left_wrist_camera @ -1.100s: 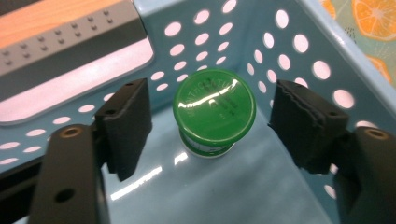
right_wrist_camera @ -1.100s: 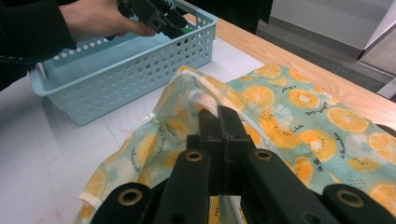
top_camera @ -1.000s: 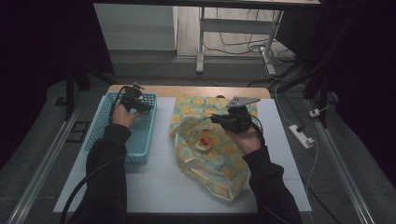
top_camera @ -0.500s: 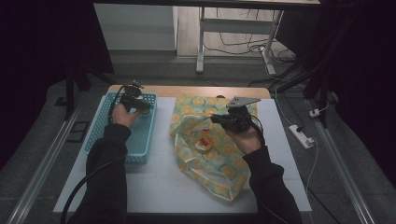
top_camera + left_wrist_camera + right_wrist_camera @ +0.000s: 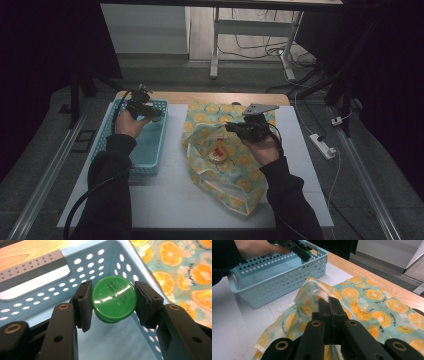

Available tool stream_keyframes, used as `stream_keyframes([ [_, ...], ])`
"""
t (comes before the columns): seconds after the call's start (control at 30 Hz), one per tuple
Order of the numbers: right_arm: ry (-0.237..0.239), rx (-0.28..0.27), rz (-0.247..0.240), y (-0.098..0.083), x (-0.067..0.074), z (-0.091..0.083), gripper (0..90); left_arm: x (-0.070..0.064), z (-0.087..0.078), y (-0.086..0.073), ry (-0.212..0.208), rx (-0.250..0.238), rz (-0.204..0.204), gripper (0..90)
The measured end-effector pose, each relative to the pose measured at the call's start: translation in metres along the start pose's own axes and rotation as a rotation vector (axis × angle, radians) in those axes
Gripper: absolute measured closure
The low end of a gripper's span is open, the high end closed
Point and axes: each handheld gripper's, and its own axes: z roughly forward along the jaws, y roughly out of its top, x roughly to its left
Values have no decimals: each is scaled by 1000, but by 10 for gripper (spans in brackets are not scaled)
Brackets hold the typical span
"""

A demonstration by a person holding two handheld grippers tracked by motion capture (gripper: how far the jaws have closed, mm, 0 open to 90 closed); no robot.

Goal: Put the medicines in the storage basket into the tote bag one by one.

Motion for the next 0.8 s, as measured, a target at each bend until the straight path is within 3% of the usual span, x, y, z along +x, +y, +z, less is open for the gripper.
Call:
stream_keyframes([
  [0.33, -1, 5, 3, -1, -1, 1, 900, -5, -20, -7, -42, -40, 8, 516],
  [0.8, 0, 1, 3, -1, 1, 2, 900, -24, -51, -15, -100, -71, 70, 517],
])
